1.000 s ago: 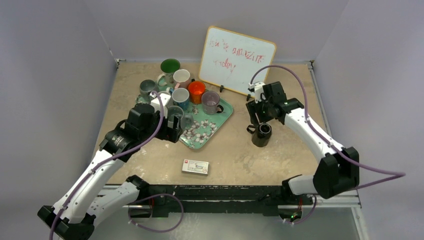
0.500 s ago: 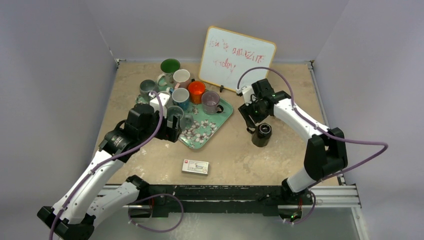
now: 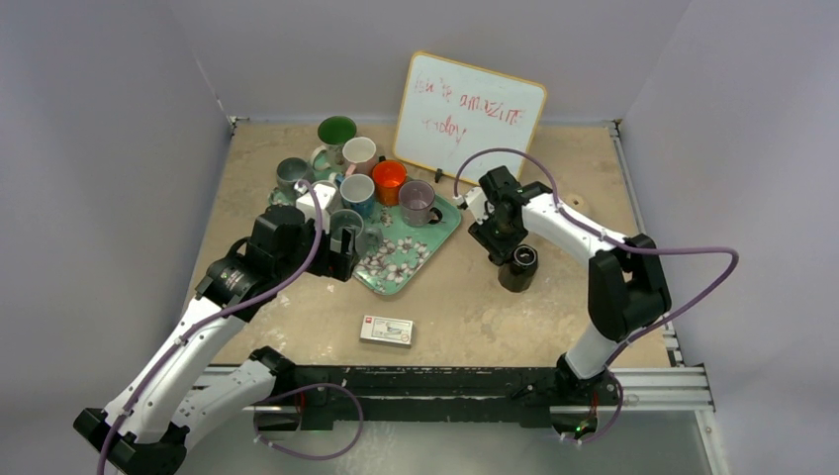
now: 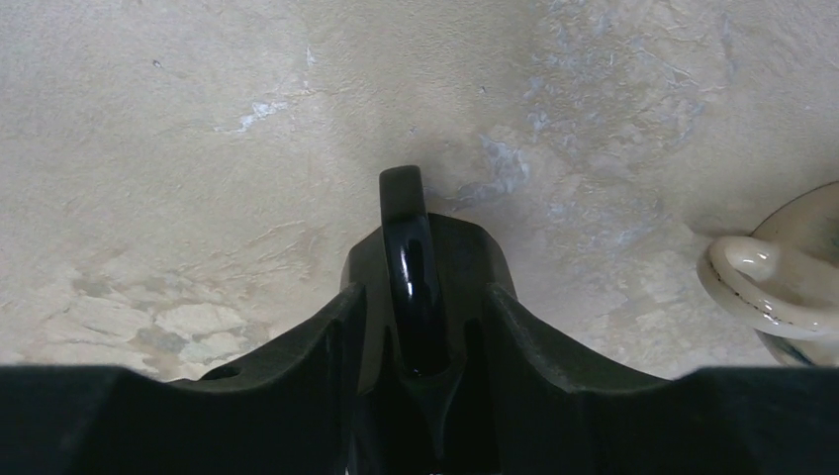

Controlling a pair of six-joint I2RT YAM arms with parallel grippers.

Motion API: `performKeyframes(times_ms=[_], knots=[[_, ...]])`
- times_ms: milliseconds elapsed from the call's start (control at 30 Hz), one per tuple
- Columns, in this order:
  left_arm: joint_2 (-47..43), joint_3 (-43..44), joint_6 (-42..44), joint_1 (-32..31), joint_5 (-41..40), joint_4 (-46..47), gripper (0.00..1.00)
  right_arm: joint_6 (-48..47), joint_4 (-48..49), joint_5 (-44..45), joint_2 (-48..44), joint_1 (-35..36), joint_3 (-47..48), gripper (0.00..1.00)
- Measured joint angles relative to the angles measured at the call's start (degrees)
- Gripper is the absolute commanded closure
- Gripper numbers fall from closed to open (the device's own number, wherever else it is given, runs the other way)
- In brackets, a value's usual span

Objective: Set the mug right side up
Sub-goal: Turn over the cup at the center of the board.

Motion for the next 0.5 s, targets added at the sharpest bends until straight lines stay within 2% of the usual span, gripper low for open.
performKeyframes(times_ms=[133,333,400,467,500], knots=[[0.0,0.0,0.0,0.0,0.0,0.0,0.09,-0.8,-0.9,0.0,0.6,0.0,0.3,0.62],[0.0,0.0,0.0,0.0,-0.2,0.0,0.09,-1.5,-2.5,-0.1,2.1,0.0,1.2,0.60],[0.0,0.0,-0.1,0.0,-0.5,0.0,0.10,-1.8,-3.3,-0.1,3.2,0.0,1.9,0.62],[0.0,0.0,-0.2,0.0,-0.7,0.0,0.10,-2.1,-4.0,-0.2,4.4,0.0,2.7,0.72],[0.0,0.0,-0.2,0.0,-0.7,0.0,0.10,-2.4,-4.1,-0.3,4.9,0.0,2.9,0.81]])
